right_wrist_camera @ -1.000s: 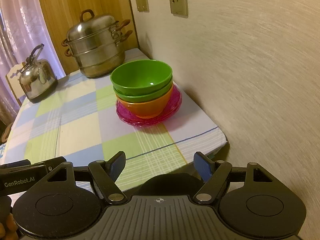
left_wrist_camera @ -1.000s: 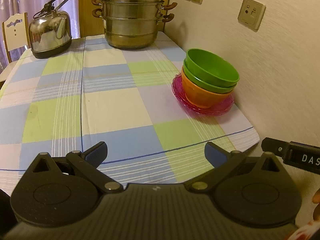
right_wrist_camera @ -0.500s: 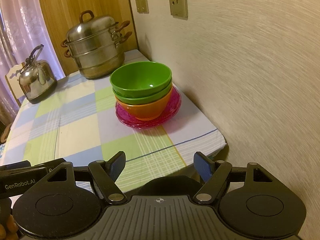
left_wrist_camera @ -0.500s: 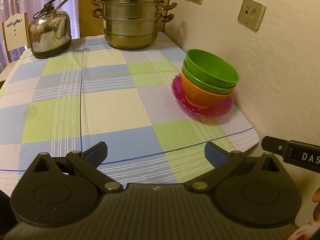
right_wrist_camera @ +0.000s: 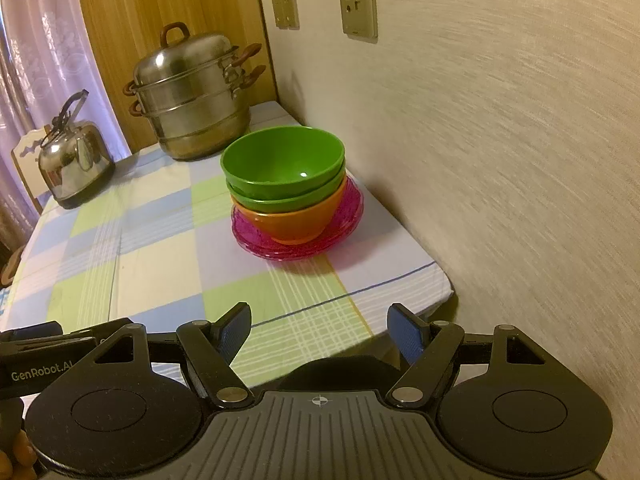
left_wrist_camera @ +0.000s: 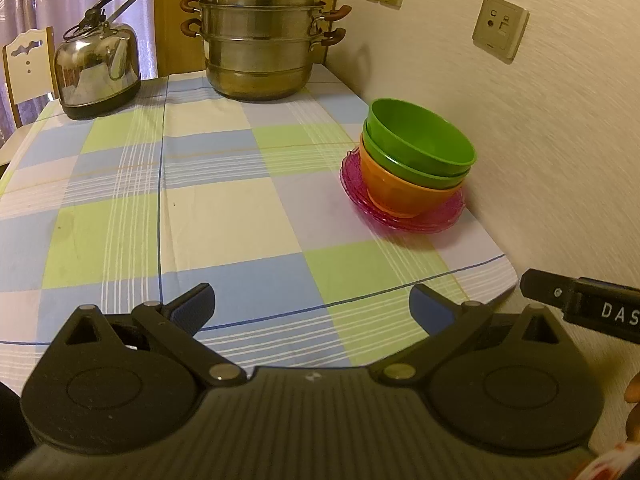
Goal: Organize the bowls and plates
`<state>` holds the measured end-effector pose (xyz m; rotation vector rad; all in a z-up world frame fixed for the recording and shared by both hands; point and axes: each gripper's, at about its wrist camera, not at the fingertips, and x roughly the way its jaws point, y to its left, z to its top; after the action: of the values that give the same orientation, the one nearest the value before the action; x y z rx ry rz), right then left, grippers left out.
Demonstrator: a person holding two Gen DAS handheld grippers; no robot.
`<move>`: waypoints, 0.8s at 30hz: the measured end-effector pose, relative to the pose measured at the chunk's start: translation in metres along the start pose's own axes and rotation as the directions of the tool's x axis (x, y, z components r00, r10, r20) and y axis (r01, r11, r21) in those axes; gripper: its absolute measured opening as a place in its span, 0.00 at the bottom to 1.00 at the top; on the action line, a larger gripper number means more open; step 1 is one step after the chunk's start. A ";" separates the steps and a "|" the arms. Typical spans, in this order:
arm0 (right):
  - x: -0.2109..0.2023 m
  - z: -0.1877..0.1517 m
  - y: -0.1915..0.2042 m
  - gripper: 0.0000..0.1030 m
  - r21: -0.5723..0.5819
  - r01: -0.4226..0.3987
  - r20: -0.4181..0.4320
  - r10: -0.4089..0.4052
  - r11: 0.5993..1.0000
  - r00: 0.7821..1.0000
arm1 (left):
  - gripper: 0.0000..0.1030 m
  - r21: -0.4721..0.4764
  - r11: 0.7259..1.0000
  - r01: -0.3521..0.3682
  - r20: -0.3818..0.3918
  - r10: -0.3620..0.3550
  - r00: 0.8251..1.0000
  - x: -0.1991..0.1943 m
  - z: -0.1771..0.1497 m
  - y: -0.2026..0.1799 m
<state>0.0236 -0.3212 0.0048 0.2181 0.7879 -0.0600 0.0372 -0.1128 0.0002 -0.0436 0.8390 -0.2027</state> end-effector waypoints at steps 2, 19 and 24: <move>0.000 0.000 0.000 0.73 -0.001 0.000 0.000 0.000 1.000 1.000 | 1.00 0.001 1.000 0.000 0.001 0.000 1.000 0.000 0.001 -0.001; -0.001 0.000 0.000 0.73 -0.003 0.001 0.003 -0.001 1.000 1.000 | 1.00 0.000 1.000 0.001 0.002 -0.001 1.000 -0.001 0.001 -0.001; 0.000 0.000 0.000 0.73 -0.005 0.001 0.003 -0.001 1.000 1.000 | 1.00 0.000 1.000 0.002 0.002 -0.002 1.000 -0.001 0.001 -0.001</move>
<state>0.0231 -0.3214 0.0050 0.2126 0.7850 -0.0591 0.0372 -0.1135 0.0014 -0.0442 0.8368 -0.2042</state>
